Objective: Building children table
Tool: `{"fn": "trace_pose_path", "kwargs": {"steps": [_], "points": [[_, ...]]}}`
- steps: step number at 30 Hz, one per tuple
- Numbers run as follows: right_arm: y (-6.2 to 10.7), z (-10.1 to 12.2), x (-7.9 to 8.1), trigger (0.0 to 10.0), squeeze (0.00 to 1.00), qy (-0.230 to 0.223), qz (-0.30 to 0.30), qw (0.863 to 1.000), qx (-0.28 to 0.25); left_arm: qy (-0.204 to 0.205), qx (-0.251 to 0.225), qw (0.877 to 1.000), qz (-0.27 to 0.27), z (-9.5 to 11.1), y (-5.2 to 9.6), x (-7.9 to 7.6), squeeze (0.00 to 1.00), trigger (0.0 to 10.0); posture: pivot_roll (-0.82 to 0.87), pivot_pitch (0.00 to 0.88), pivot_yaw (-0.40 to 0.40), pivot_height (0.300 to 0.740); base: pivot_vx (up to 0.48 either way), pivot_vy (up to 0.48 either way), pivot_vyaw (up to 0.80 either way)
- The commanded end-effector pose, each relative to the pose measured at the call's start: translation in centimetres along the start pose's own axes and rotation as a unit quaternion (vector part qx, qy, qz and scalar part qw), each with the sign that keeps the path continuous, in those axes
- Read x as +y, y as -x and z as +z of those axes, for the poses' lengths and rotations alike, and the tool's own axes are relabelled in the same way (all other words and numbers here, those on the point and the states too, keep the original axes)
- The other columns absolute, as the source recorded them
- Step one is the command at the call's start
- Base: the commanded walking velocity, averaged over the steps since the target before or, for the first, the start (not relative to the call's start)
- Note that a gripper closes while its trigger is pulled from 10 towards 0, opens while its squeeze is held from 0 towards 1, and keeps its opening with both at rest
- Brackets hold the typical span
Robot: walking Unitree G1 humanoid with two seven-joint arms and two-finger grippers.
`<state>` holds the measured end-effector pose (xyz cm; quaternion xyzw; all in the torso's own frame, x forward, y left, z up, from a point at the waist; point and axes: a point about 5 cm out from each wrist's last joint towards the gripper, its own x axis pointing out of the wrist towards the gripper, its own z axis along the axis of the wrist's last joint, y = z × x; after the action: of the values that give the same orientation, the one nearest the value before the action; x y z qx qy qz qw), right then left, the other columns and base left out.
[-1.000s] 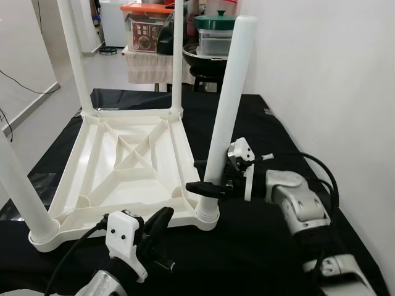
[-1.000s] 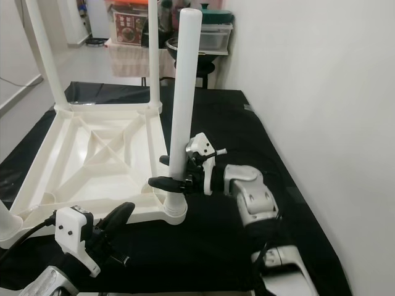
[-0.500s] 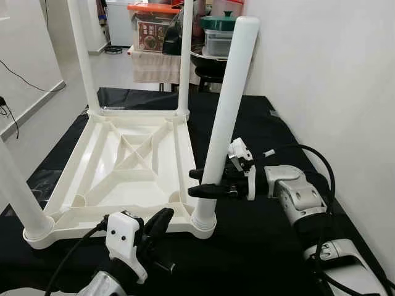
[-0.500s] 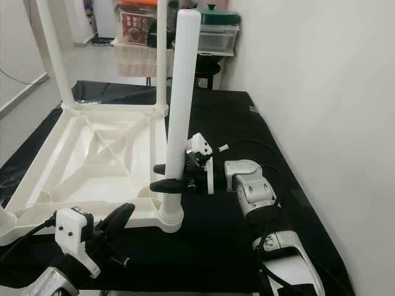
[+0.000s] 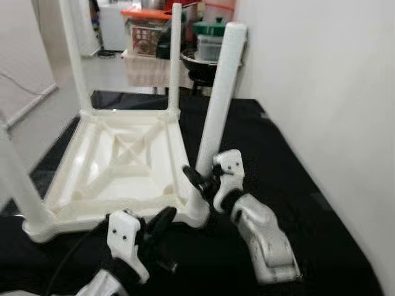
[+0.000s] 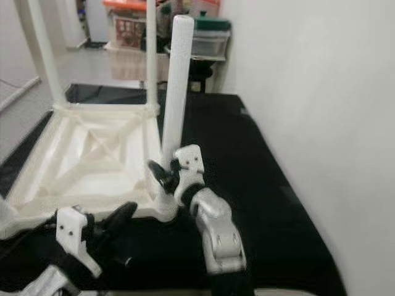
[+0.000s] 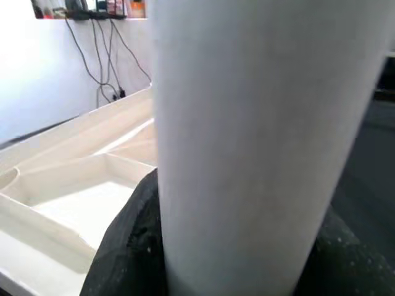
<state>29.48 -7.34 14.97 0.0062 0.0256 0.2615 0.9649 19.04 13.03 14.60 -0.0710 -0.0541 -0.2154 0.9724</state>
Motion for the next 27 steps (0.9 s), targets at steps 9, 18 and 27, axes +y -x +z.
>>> {"fn": "trace_pose_path", "kwargs": {"steps": [9, 18, 27], "points": [[0.2, -2.2, 0.0, 6.6, 0.0, -0.016, -0.032, 0.997, 0.068, -0.003, -0.001, 1.0, -0.004, 0.0, -0.3, 0.0, 0.0, 7.8, 0.03, 0.0, -0.104, 0.74, 0.0, 0.0, 0.0], [-0.9, 1.8, -2.2, 10.0, 1.0, -0.011, 0.143, 0.99, 0.016, -0.002, -0.002, 1.0, -0.005, 0.0, -0.4, -0.1, 0.0, 7.7, 0.03, 0.0, -0.106, 0.74, 0.0, 0.0, 0.0], [-1.4, 4.5, -6.4, 10.0, 0.0, 0.039, 0.327, 0.944, 0.024, -0.003, -0.001, 1.0, -0.004, -0.1, -0.5, 0.0, 0.0, 7.6, 0.05, 0.0, -0.111, 0.74, 0.0, 0.0, 0.0]]}}
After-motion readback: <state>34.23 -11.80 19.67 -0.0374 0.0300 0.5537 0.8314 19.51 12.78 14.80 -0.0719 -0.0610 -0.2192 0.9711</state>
